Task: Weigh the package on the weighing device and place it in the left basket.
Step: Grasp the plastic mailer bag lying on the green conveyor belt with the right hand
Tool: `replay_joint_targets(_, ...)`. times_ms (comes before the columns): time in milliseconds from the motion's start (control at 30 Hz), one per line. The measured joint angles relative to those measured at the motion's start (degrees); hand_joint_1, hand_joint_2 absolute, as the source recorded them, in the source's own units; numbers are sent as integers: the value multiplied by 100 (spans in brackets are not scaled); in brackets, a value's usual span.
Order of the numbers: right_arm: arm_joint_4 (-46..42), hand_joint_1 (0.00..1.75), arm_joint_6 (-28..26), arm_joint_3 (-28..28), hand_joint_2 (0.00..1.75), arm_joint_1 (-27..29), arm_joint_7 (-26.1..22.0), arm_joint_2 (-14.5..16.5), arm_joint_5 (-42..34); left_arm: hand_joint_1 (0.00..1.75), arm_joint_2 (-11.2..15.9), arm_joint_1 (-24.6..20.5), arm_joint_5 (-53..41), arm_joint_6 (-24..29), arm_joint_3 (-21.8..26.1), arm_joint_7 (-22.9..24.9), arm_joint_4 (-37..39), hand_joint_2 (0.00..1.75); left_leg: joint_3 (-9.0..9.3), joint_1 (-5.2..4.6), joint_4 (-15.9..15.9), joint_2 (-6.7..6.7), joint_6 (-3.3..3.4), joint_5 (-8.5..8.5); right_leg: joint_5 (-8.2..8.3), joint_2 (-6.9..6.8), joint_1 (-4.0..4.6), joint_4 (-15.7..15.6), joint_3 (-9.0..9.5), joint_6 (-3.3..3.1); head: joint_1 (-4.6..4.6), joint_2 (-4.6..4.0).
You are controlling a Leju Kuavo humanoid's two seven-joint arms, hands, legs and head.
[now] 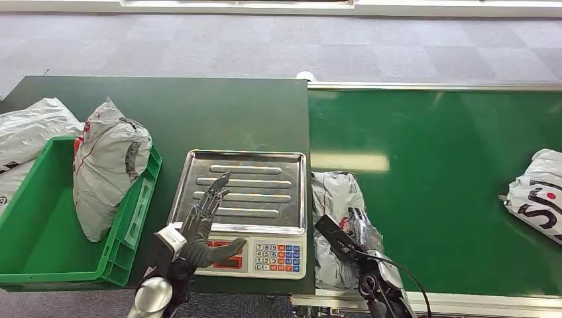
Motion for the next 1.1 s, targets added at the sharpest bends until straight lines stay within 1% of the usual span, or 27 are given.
replay_joint_targets(100,200,175,7,47,175,-102,1,27,30,0,0,1,0,3,2,0,0,175,20,1,-1,14,0,0,6,10,1,-2,17,-8,0,0)
replay_joint_targets(467,488,175,55,155,175,-340,-28,55,52,0,1,3,7,34,4,1,-2,175,57,1,-1,12,0,1,8,10,1,-2,58,-7,0,0)
replay_joint_targets(700,593,175,113,191,175,-403,-194,61,-88,0,-1,7,9,58,7,21,-6,175,59,1,-1,12,0,0,7,10,1,-2,58,-7,1,0)
replay_joint_targets(900,548,175,-163,174,175,-317,-668,68,-588,0,8,124,17,94,33,36,-143,175,47,1,0,9,0,1,10,10,1,-1,55,-6,0,0)
replay_joint_targets(1000,332,175,-204,108,175,-153,-1131,67,-1216,0,15,229,17,102,74,37,-241,175,24,1,0,7,-1,1,10,10,1,0,33,-6,1,0)
replay_joint_targets(1100,-73,175,-248,-29,175,120,-1682,63,-1972,0,20,315,19,117,108,22,-303,175,-15,1,0,8,-1,4,13,10,1,3,-7,-7,1,0)
